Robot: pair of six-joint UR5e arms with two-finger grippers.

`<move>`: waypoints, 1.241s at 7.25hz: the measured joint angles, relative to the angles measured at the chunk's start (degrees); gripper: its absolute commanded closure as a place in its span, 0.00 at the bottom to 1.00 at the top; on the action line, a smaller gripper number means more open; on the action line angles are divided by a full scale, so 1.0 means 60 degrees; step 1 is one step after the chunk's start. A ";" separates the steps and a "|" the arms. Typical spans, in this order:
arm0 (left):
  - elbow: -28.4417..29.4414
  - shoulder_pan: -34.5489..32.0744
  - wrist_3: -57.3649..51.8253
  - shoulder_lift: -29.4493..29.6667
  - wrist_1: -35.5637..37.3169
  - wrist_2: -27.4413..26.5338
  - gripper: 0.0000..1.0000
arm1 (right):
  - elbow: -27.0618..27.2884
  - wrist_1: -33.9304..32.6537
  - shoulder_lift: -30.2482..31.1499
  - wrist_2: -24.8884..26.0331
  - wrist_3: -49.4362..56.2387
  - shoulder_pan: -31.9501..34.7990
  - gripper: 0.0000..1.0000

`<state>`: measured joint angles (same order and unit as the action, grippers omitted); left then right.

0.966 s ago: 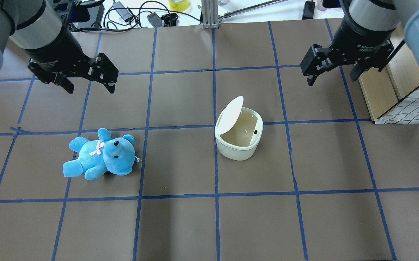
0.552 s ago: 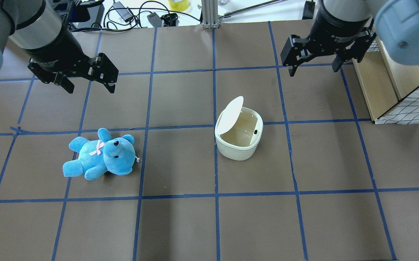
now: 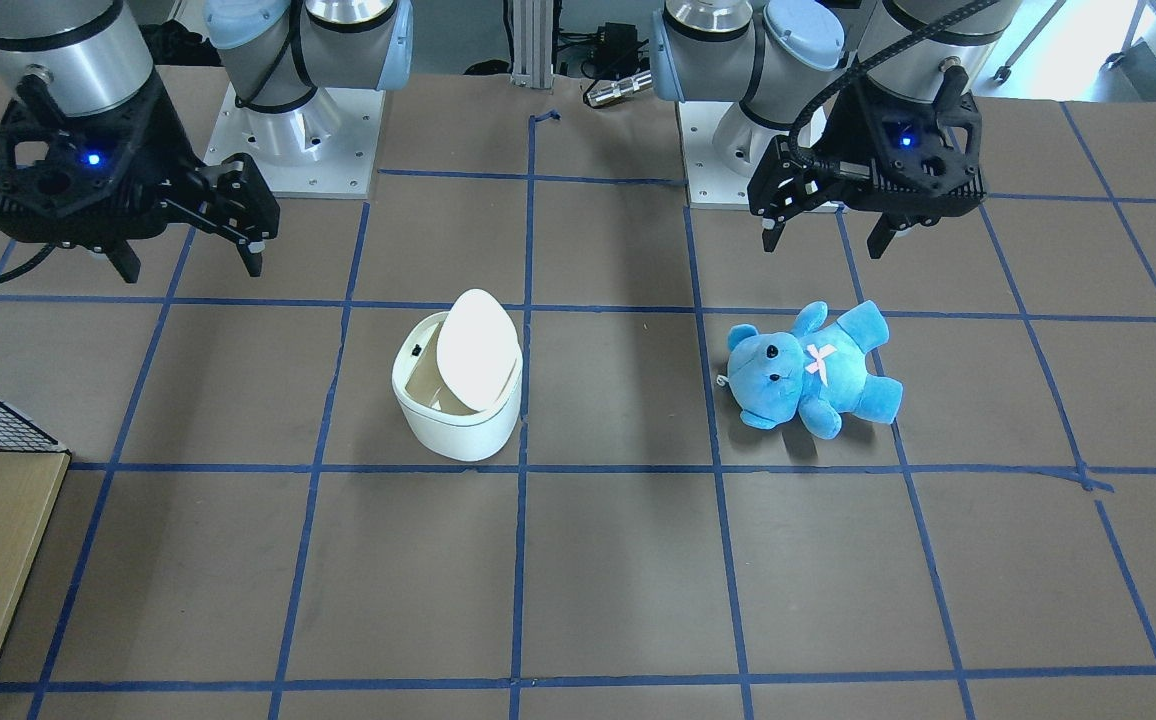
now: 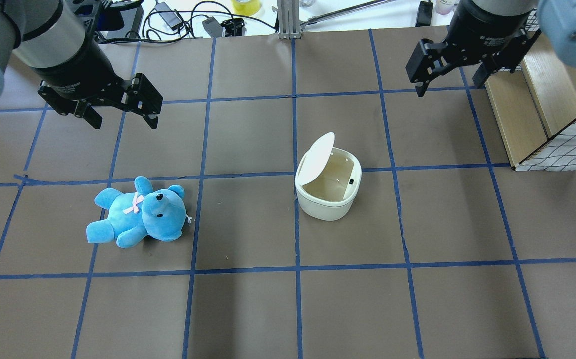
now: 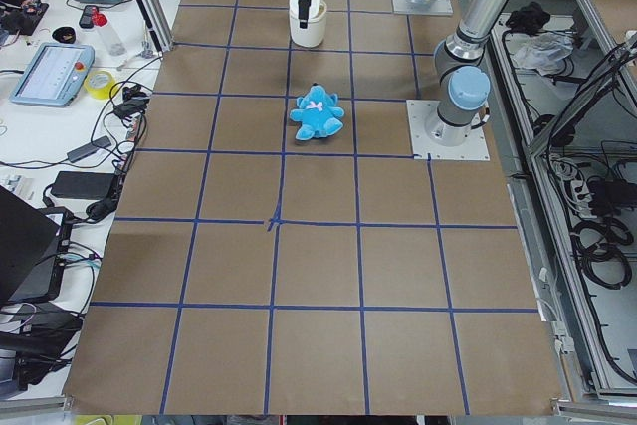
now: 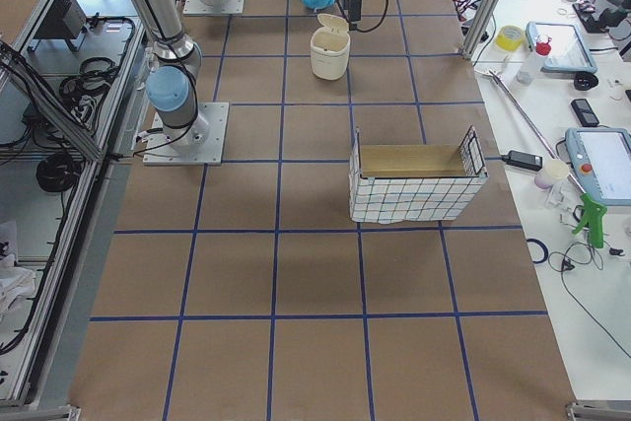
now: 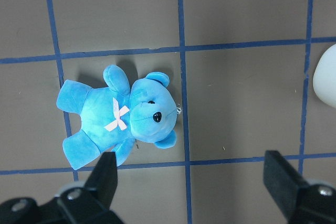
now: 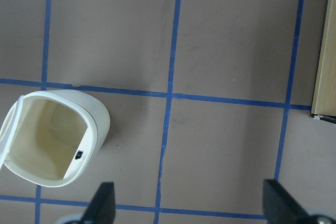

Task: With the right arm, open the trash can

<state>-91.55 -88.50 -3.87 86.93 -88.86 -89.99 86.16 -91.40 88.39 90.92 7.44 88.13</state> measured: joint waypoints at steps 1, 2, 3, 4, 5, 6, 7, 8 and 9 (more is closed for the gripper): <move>0.0000 0.0000 0.0000 0.0000 0.0000 -0.0001 0.00 | -0.0008 0.0032 0.0021 0.0015 0.0014 -0.0148 0.00; 0.0004 0.0000 0.0000 0.0000 0.0000 -0.0002 0.00 | -0.0014 0.0059 0.0037 0.0029 -0.0175 -0.0202 0.00; 0.0007 0.0000 0.0000 0.0000 0.0000 0.0001 0.00 | -0.0017 0.0093 0.0042 0.0027 -0.0386 -0.0222 0.00; 0.0008 0.0000 0.0000 0.0000 0.0000 0.0007 0.00 | -0.0013 0.0157 0.0051 0.0021 -0.0491 -0.0226 0.00; 0.0008 0.0000 0.0000 0.0000 0.0000 0.0008 0.00 | 0.0015 0.0218 0.0061 -0.0003 -0.0520 -0.0229 0.01; 0.0009 0.0000 0.0000 0.0000 0.0000 0.0003 0.00 | 0.0076 0.0215 0.0074 -0.0046 -0.0503 -0.0230 0.01; 0.0007 0.0000 0.0000 0.0000 0.0000 0.0000 0.00 | 0.0127 0.0153 0.0088 -0.0079 -0.0490 -0.0229 0.01; 0.0005 0.0000 0.0000 0.0000 0.0000 0.0002 0.00 | 0.0147 0.0068 0.0098 -0.0198 -0.0547 -0.0209 0.01; 0.0005 0.0000 -0.0003 0.0000 0.0000 0.0004 0.00 | 0.0151 -0.0006 0.0102 -0.0489 -0.0806 -0.0156 0.01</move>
<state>-91.52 -88.51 -3.88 86.92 -88.86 -89.96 87.07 -91.44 89.01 87.99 2.61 87.20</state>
